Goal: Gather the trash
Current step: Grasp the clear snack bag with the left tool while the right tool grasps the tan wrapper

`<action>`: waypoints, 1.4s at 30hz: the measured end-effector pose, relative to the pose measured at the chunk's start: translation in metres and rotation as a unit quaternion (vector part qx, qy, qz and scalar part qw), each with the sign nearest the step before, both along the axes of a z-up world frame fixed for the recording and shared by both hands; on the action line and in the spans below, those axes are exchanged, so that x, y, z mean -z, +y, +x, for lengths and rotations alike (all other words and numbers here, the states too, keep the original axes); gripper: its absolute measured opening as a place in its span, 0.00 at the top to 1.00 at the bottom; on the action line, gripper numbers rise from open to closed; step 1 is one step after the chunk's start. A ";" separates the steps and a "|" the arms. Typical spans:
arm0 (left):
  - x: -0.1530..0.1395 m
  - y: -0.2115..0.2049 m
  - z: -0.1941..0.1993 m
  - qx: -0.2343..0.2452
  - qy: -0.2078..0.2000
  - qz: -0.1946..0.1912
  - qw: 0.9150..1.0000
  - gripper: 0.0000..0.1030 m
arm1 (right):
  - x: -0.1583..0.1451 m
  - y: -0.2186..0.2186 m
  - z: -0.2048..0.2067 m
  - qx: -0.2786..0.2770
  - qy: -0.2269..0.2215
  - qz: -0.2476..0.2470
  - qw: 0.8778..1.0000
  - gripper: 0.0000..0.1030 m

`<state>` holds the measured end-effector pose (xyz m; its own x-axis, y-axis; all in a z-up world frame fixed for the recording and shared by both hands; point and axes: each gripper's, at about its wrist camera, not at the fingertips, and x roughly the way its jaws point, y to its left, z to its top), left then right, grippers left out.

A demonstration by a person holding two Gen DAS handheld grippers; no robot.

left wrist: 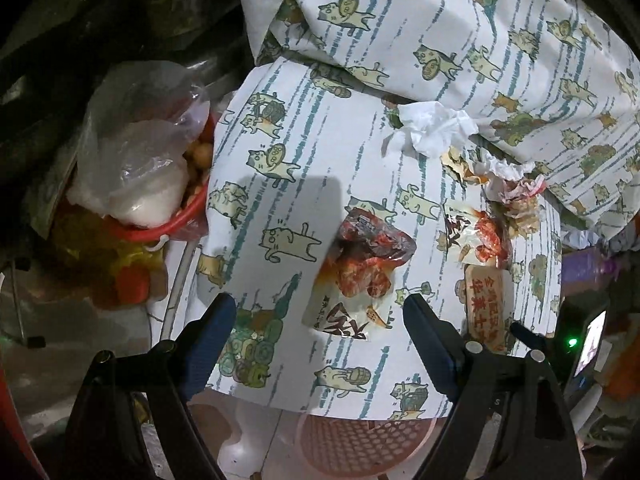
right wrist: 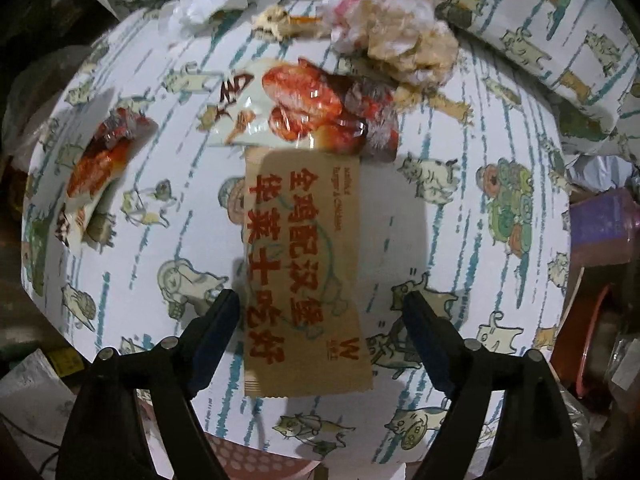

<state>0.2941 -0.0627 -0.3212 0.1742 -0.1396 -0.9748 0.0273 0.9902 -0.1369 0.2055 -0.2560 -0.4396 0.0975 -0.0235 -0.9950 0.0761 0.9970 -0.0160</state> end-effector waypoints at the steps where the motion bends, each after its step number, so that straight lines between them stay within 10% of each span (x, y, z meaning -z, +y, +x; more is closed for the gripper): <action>1: -0.001 0.001 0.001 -0.002 -0.001 -0.004 1.000 0.15 | 0.001 -0.001 0.000 0.002 -0.002 0.003 1.000 0.19; 12: 0.032 -0.013 0.003 0.035 0.052 0.005 0.998 0.15 | 0.012 0.000 0.009 0.032 0.005 0.022 0.999 0.20; 17: 0.042 -0.022 0.004 0.052 0.058 0.007 0.997 0.15 | 0.007 0.003 0.014 0.042 0.016 0.022 0.999 0.44; 28: 0.086 -0.030 0.010 0.044 0.118 -0.025 0.992 0.15 | 0.003 -0.001 0.012 0.054 0.057 0.051 0.996 0.49; 33: 0.091 -0.058 0.002 0.111 0.084 0.047 0.989 0.15 | 0.002 -0.019 0.006 0.078 0.067 0.071 0.992 0.51; 42: 0.105 -0.074 0.006 0.105 0.096 0.050 0.989 0.15 | -0.017 -0.025 0.010 0.067 0.053 0.088 0.993 0.52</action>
<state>0.3000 -0.1367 -0.4258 -0.0375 -0.0537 -0.9979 0.2171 0.9743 -0.0606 0.2152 -0.2813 -0.4228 0.0004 0.1452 -0.9894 0.2146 0.9663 0.1419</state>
